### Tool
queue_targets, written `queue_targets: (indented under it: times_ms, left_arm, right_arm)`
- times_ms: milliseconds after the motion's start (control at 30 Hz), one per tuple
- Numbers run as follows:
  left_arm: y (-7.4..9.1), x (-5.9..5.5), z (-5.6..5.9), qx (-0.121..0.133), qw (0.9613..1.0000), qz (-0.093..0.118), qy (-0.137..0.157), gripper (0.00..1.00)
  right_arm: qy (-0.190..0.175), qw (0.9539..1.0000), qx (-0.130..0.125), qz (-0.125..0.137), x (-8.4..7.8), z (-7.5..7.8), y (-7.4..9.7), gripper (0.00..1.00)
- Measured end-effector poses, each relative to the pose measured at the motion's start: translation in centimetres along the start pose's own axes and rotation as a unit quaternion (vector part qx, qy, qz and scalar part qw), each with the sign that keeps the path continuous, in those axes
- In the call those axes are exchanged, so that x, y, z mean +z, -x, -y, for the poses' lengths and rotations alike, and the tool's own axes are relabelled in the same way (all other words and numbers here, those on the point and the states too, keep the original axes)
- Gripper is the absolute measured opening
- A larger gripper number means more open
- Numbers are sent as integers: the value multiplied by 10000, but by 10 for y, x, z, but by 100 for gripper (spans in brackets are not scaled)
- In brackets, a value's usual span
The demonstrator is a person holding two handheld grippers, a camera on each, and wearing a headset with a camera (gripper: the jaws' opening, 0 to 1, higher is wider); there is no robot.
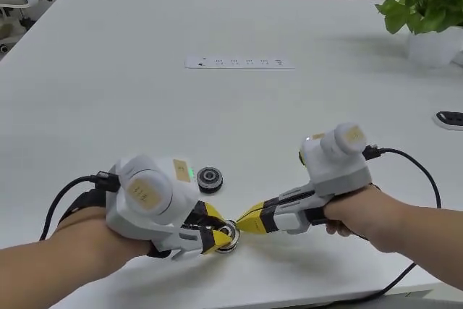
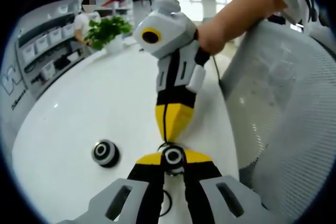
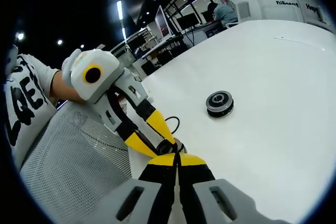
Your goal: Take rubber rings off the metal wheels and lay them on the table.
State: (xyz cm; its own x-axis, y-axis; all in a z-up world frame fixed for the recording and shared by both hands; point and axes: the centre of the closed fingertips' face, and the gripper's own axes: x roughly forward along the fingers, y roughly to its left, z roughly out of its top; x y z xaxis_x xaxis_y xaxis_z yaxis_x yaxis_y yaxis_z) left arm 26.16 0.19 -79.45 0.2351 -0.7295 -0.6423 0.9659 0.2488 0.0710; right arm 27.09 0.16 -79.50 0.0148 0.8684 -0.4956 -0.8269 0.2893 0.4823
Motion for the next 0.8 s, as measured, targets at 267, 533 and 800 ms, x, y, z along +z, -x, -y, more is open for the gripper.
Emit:
queue_targets:
  times_ms: [267, 533, 800]
  left_arm:
    - [0, 0, 0, 3, 10000, -13, 14, 13]
    - [-1, 1, 2, -27, 10000, -6, -3, 13]
    - [-1, 1, 2, -35, 10000, 1, 3, 13]
  right_arm:
    - [-64, 9999, 100, -5, 1, -4, -3, 0]
    - [-67, 9997, 216, -27, 1, -9, -4, 0]
    - [-105, 9995, 299, 6, 2, -11, -4, 0]
